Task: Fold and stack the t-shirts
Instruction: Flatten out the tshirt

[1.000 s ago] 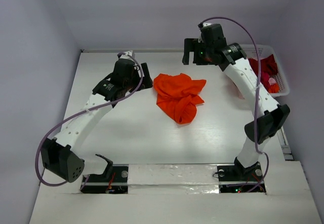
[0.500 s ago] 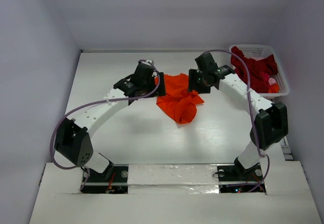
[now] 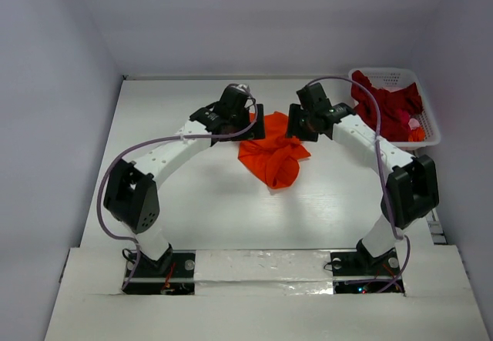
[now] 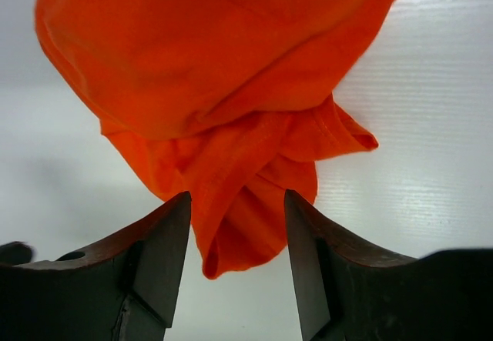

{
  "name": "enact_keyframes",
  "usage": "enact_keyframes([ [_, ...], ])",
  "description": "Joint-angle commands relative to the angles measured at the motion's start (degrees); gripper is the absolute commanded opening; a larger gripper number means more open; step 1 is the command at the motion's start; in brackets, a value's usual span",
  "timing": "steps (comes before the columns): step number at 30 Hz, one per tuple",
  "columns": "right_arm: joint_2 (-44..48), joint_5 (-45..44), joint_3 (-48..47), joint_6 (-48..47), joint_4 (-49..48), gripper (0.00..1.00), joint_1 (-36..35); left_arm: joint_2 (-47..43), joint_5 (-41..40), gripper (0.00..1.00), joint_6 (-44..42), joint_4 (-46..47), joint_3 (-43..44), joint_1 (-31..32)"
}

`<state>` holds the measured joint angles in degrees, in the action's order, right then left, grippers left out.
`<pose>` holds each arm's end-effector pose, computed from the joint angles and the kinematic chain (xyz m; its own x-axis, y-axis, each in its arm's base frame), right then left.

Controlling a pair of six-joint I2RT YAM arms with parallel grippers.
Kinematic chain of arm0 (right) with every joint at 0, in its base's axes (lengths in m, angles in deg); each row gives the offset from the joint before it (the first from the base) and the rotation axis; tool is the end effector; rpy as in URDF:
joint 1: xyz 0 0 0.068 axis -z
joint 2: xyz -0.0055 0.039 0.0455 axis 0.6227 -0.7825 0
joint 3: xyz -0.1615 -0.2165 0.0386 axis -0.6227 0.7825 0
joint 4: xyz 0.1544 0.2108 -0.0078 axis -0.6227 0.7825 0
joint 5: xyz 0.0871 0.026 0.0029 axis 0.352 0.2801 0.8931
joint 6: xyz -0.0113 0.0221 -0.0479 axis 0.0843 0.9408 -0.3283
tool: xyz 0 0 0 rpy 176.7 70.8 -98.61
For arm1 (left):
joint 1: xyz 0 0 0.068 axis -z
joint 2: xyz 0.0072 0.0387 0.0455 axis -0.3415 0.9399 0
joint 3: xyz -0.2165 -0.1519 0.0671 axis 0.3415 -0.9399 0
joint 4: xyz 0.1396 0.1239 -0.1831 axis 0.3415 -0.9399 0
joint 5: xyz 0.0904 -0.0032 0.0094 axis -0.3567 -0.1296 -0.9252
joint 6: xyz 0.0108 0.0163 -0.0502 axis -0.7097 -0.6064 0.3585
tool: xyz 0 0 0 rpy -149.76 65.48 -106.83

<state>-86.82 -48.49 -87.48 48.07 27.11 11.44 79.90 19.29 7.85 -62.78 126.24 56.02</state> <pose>0.3236 0.1617 0.2839 -0.8190 0.1441 -0.5554 0.0102 0.9715 0.2370 0.3063 -0.2232 0.3073 -0.7260 -0.0606 -0.6850 0.2780 0.8852 -0.3730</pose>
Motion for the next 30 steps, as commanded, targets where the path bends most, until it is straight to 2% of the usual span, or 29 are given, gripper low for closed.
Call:
enact_keyframes([
  [1, -0.82, -2.63, -5.15, 2.21, -2.36, 0.57, -0.26, 2.74, 4.13, 0.99, -1.73, -0.28, 4.85, 0.51],
  [5, 0.67, -6.48, -6.3, 3.53, -1.3, 0.55, -0.26, 6.96, 6.95, 0.99, -2.96, -0.54, 9.68, 0.51],
  [8, 4.61, -10.61, -5.52, 4.76, -0.86, 0.57, -0.26, 11.71, 9.15, 0.99, -4.8, -1.85, 16.7, 1.04],
  [15, 15.76, -14.14, -2.27, 7.75, 0.63, 0.61, 4.31, 28.14, 5.2, 0.99, -8.49, -13.1, 44.97, 2.88],
  [18, 19.99, -17.3, -2.43, 7.75, 2.2, 0.61, 5.1, 32.89, 3.8, 0.99, -8.93, -16.18, 51.59, 2.88],
  [22, 23.43, -20.38, -3.31, 7.05, 3.88, 0.63, 5.62, 33.78, 2.03, 0.99, -8.76, -14.79, 50.56, 2.88],
  [28, 25.46, -21.53, -3.58, 6.78, 5.55, 0.64, 6.15, 35.88, 8.8, 0.99, -11.74, -10.23, 50.03, 2.88],
  [30, 25.72, -21.62, -3.49, 6.78, 6.25, 0.64, 6.15, 37.46, 9.59, 0.99, -12.89, -9.94, 53.6, 3.5],
])
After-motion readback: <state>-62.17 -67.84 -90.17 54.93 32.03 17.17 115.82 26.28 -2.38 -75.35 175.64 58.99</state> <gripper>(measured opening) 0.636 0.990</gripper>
